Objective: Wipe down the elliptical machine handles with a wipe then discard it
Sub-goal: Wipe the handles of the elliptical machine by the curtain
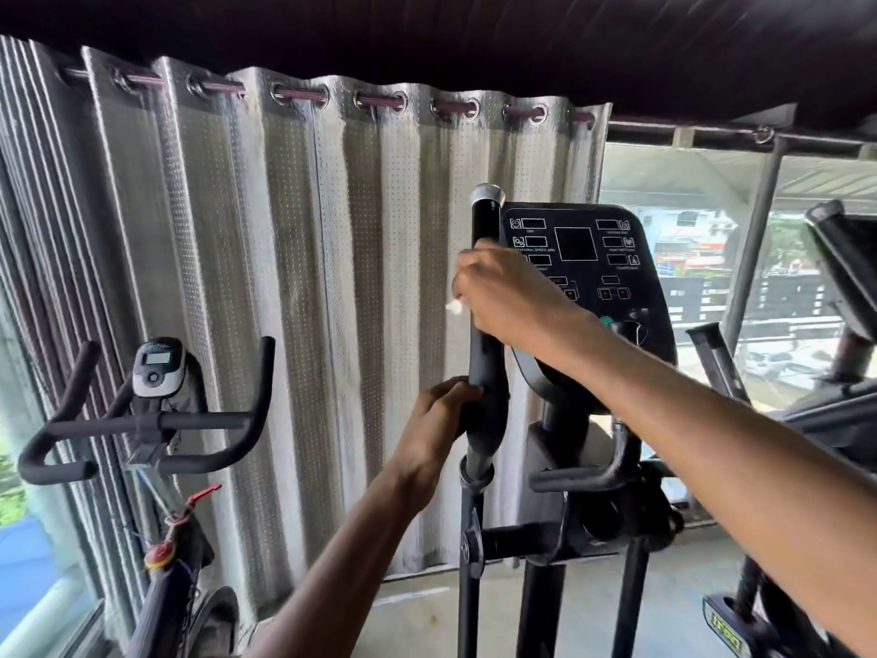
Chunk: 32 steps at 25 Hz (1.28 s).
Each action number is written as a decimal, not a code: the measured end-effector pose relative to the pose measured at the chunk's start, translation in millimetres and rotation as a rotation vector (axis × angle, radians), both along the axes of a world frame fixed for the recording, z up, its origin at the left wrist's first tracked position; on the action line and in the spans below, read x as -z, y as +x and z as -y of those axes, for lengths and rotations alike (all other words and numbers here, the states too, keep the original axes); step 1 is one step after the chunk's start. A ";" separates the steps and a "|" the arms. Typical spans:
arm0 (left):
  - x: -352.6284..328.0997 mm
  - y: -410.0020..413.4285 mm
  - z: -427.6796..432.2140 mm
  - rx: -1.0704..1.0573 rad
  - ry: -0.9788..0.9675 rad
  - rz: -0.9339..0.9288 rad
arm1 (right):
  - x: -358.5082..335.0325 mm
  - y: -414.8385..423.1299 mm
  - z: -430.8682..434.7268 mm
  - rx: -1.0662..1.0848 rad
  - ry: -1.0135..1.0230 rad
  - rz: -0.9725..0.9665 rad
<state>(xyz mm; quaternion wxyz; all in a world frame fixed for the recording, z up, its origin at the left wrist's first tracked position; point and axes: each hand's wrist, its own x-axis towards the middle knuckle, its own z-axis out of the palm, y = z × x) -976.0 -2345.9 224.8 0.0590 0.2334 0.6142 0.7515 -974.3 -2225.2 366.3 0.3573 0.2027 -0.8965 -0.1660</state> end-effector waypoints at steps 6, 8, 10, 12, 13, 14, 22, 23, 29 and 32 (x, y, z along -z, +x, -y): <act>-2.5 4.9 0.0 0.009 -0.002 0.029 | -26.3 6.0 25.9 0.155 0.220 0.224; -0.5 6.6 -0.9 0.019 0.011 0.036 | -36.0 3.4 18.3 0.171 0.180 0.162; 2.1 4.6 -0.1 0.035 0.000 0.044 | -33.5 5.3 17.6 0.189 0.219 0.186; 7.3 -0.6 2.0 0.038 -0.002 0.047 | -27.5 13.9 27.0 0.183 0.262 0.326; 8.5 -1.5 3.7 0.040 0.003 0.052 | -25.4 19.0 31.8 0.181 0.244 0.418; 10.7 -3.0 5.7 0.044 0.020 0.053 | -25.9 22.0 33.7 0.181 0.218 0.474; 14.6 2.2 19.6 0.063 0.057 0.050 | -0.4 38.3 16.7 0.096 0.145 0.357; 13.1 3.9 21.6 0.054 0.053 0.044 | 3.7 43.8 16.3 0.072 0.123 0.332; 2.0 16.1 32.7 -0.092 0.002 -0.220 | 19.4 73.4 12.1 0.022 -0.227 0.400; -2.7 15.0 36.6 -0.179 -0.050 -0.349 | 25.9 81.7 4.1 -0.059 -0.527 0.404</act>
